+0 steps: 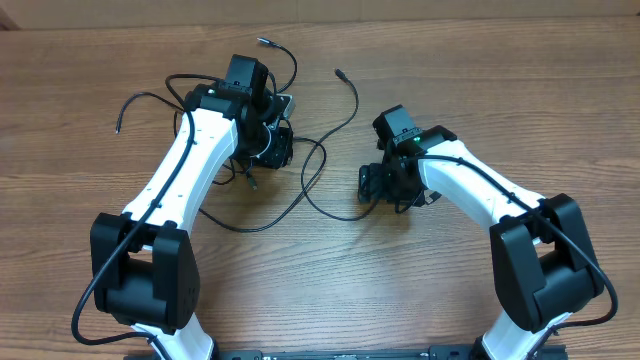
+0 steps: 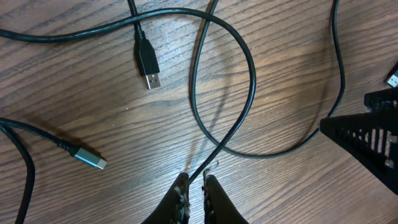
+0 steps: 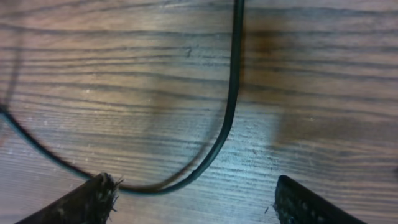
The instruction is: Untangle cables
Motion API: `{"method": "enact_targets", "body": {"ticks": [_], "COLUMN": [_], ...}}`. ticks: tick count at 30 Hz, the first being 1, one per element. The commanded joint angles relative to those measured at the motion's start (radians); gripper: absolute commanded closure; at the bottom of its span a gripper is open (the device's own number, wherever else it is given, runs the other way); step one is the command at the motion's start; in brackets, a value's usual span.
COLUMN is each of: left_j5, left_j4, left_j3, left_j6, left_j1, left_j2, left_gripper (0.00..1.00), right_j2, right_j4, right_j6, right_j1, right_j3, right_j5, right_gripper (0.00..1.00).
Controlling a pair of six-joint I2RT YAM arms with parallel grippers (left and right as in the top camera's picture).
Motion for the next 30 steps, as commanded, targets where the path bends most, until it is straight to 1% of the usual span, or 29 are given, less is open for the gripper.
{"method": "enact_targets", "body": {"ticks": [1,7,9,12,13,21,23,24,25,26,28,29,30], "left_j5": [-0.006,-0.005,-0.005,-0.003,-0.003,-0.003,-0.003,-0.003,-0.003,-0.003,-0.003,-0.003,-0.003], "left_j4": [-0.003,-0.010,-0.010,-0.011,-0.012,-0.014,-0.014,-0.014,-0.014,-0.014,-0.014,-0.015,-0.017], "left_j3": [0.004,0.004,0.004,0.004,0.004,0.004,0.004,0.004,0.004,0.004,0.004,0.004,0.004], "left_j6": [-0.006,-0.007,-0.007,-0.007,-0.007,-0.026,-0.026,-0.026,-0.026,-0.026,-0.026,-0.026,-0.026], "left_j1": [-0.010,-0.014,-0.014,-0.014,-0.014,-0.016,-0.016,-0.015,-0.016,-0.016,-0.016,-0.016,-0.016], "left_j2": [-0.008,-0.008,-0.008,-0.008,-0.008,-0.008,-0.008,-0.008,-0.008,-0.008,-0.008,-0.008,-0.008], "left_gripper": [0.90,0.90,0.90,0.90,0.90,0.90,0.90,0.90,0.90,0.90,0.90,0.90,0.90], "right_j2": [0.000,0.000,0.000,0.000,0.000,0.000,0.000,0.000,0.000,0.000,0.000,0.000,0.000], "right_j4": [0.024,0.038,0.039,0.039,0.044,0.113,0.117,0.120,0.123,0.124,0.129,0.132,0.133], "right_j6": [0.045,0.045,0.045,0.045,0.045,0.043,0.043,0.044,0.043,0.044,0.043,0.039,0.036], "right_j1": [0.000,0.000,0.000,0.000,0.000,0.000,0.000,0.000,0.000,0.000,0.000,0.000,0.000], "right_j3": [-0.028,-0.051,-0.054,-0.059,-0.066,-0.133,-0.133,-0.133,-0.133,-0.133,-0.133,-0.133,-0.133], "right_j5": [0.056,0.056,0.056,0.057,0.057,0.058,0.065,0.071,0.074,0.080,0.084,0.084,0.089], "right_gripper": [0.25,0.36,0.37,0.46,0.48,0.48,0.50,0.54,0.60,0.74,0.91,0.96,0.96]}}
